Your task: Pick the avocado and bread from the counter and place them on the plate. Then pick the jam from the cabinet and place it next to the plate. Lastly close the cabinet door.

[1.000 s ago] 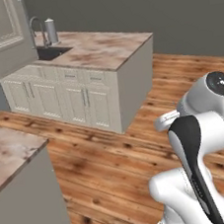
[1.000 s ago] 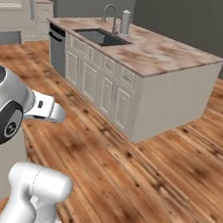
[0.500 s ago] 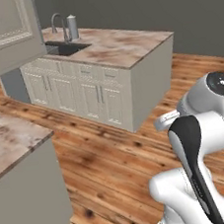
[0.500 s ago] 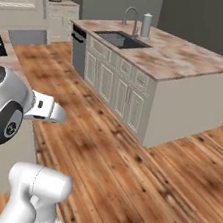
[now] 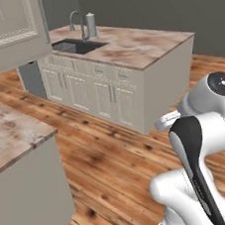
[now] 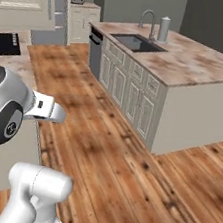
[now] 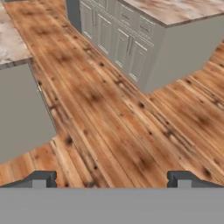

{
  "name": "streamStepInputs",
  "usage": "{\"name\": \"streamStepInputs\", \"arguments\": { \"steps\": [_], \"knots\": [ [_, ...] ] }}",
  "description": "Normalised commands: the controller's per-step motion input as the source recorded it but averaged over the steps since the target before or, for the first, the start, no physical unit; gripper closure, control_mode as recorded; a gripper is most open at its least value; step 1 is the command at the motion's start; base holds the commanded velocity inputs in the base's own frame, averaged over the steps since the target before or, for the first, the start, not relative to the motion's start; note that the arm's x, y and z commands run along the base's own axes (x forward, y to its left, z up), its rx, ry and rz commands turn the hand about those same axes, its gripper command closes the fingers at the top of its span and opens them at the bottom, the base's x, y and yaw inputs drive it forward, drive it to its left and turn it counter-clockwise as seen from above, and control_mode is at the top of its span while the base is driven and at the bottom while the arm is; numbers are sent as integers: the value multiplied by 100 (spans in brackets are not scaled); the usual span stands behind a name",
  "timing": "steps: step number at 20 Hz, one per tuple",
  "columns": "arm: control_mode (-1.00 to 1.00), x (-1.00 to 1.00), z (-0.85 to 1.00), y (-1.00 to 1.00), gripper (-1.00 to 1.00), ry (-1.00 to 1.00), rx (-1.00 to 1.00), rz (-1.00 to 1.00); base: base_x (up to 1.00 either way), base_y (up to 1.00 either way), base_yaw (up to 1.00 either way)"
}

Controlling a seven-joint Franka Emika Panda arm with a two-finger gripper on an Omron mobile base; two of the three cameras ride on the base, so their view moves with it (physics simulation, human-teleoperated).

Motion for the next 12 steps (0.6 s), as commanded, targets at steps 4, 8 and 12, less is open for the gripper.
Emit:
{"name": "streamStepInputs", "arguments": {
  "steps": [4, 8, 12],
  "knots": [
    [100, 0, 0, 0, -100, 0, 0, 0, 18, -46, 25],
    [100, 0, 0, 0, -100, 0, 0, 0, 23, -48, 24],
    [100, 0, 0, 0, -100, 0, 0, 0, 26, -51, 24]
  ]
}}
